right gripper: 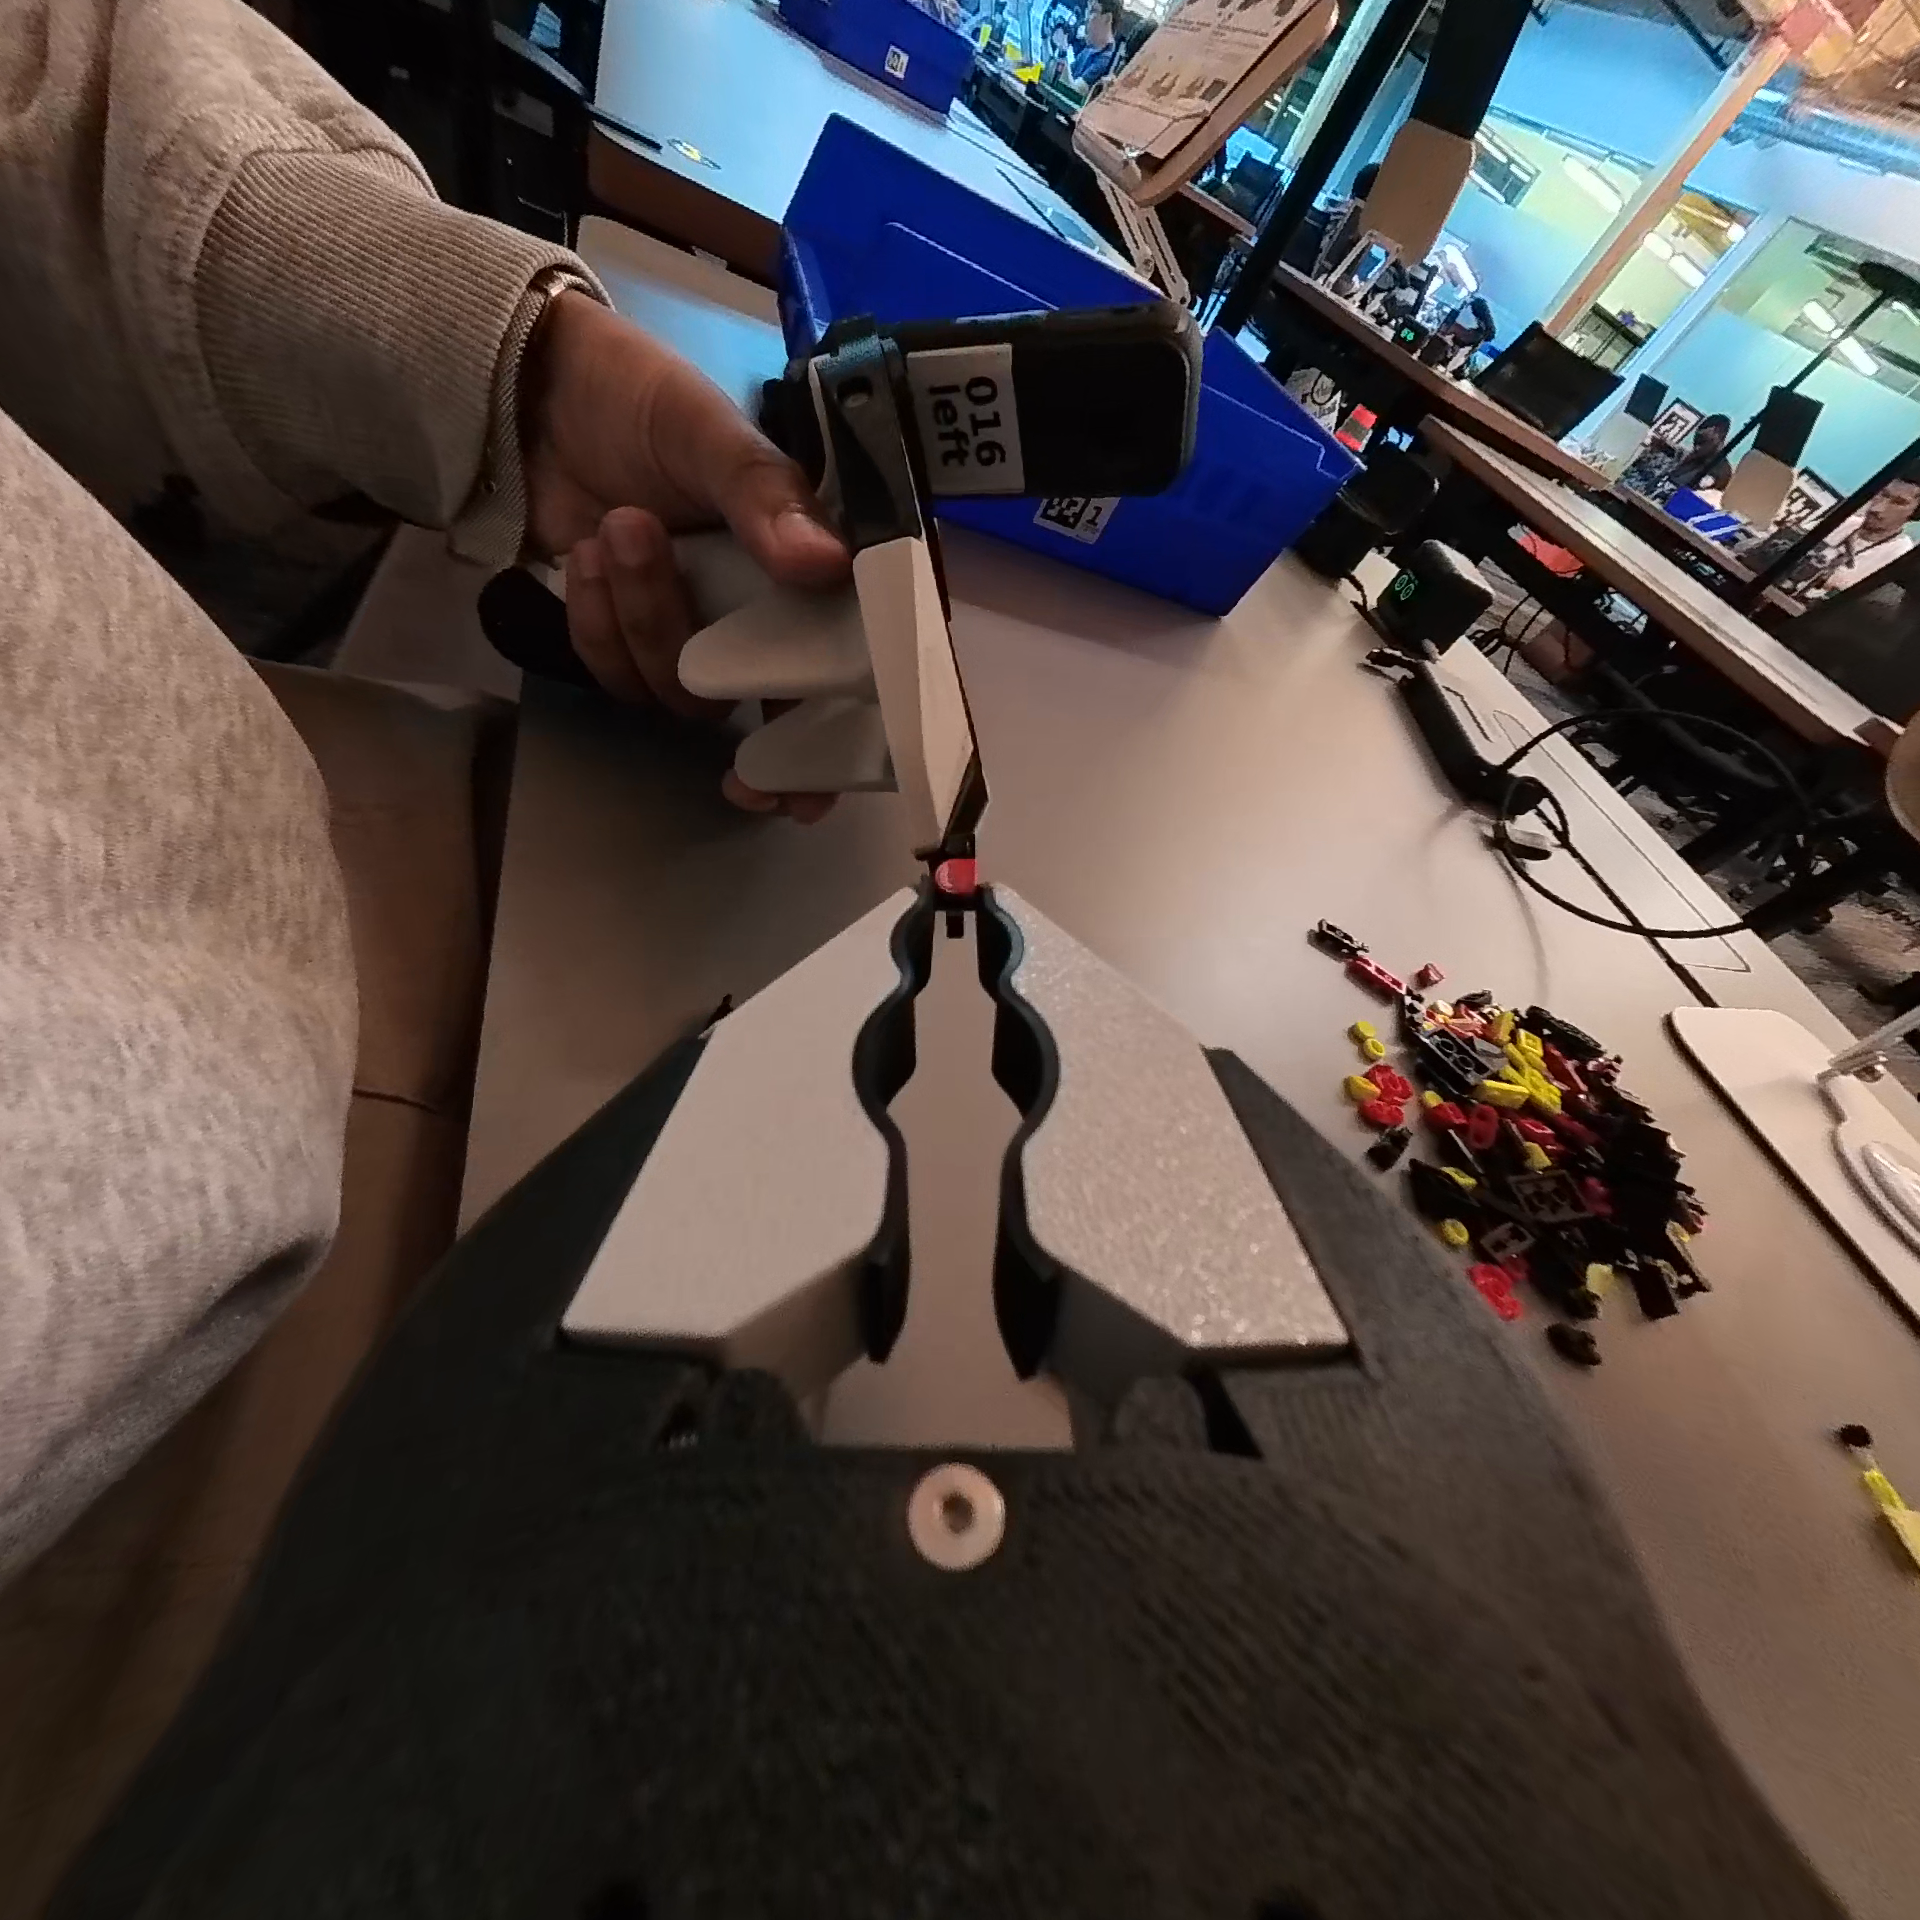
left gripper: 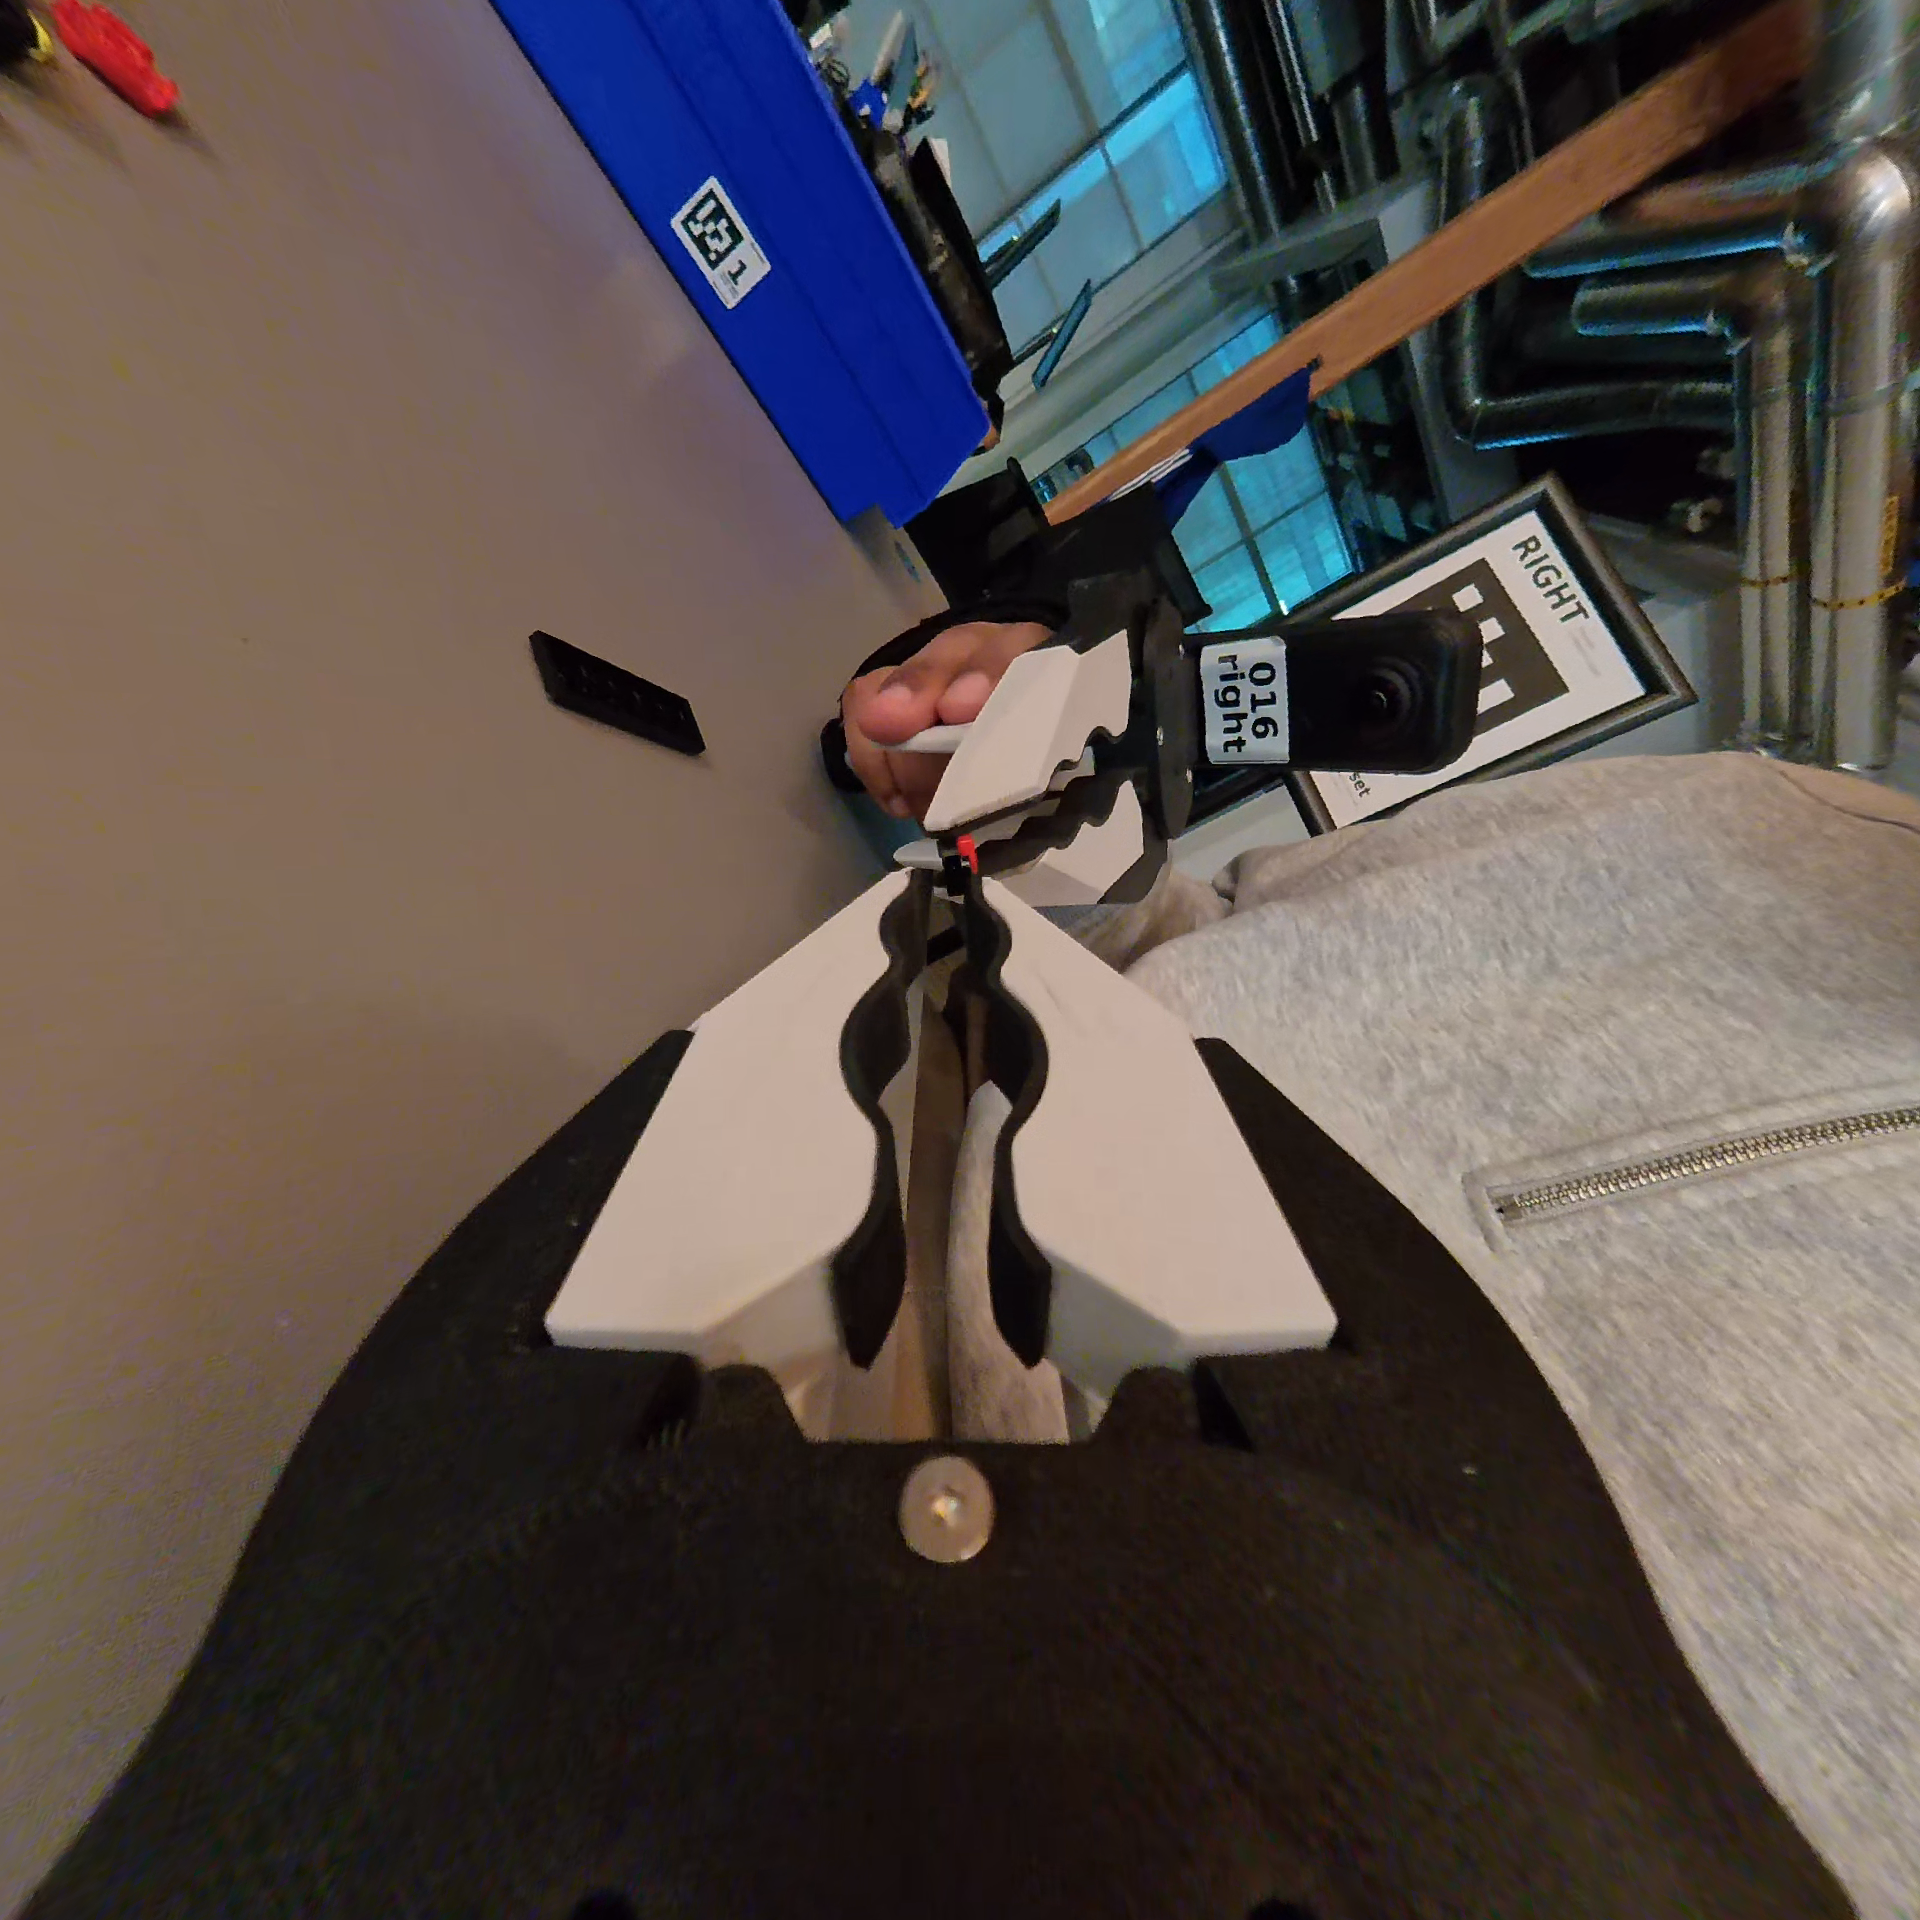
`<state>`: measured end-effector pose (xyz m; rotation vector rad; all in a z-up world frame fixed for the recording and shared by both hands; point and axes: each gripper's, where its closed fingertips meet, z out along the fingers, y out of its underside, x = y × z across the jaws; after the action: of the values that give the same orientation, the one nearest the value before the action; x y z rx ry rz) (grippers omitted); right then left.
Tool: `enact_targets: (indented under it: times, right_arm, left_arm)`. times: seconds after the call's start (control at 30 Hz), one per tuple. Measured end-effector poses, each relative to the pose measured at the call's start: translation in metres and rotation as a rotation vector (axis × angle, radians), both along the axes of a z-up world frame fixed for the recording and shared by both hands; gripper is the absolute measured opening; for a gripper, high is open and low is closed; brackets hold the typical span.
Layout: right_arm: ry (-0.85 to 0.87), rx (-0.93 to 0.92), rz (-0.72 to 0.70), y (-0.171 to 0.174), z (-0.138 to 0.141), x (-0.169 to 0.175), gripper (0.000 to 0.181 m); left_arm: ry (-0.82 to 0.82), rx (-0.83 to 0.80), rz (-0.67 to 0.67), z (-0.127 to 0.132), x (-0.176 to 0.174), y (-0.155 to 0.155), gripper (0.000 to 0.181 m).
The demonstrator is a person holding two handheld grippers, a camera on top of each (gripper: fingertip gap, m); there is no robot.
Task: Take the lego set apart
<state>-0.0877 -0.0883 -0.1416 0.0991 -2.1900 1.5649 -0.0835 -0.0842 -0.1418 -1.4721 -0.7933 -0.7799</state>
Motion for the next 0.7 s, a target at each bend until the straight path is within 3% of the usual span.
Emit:
enact_targets:
  times: [0.7]
  right_arm:
    - [0.011, 0.018, 0.006, -0.0011, -0.0017, 0.0025, 0.005]
  left_arm:
    - [-0.002, 0.003, 0.004, -0.0001, -0.0006, 0.0001, 0.004]
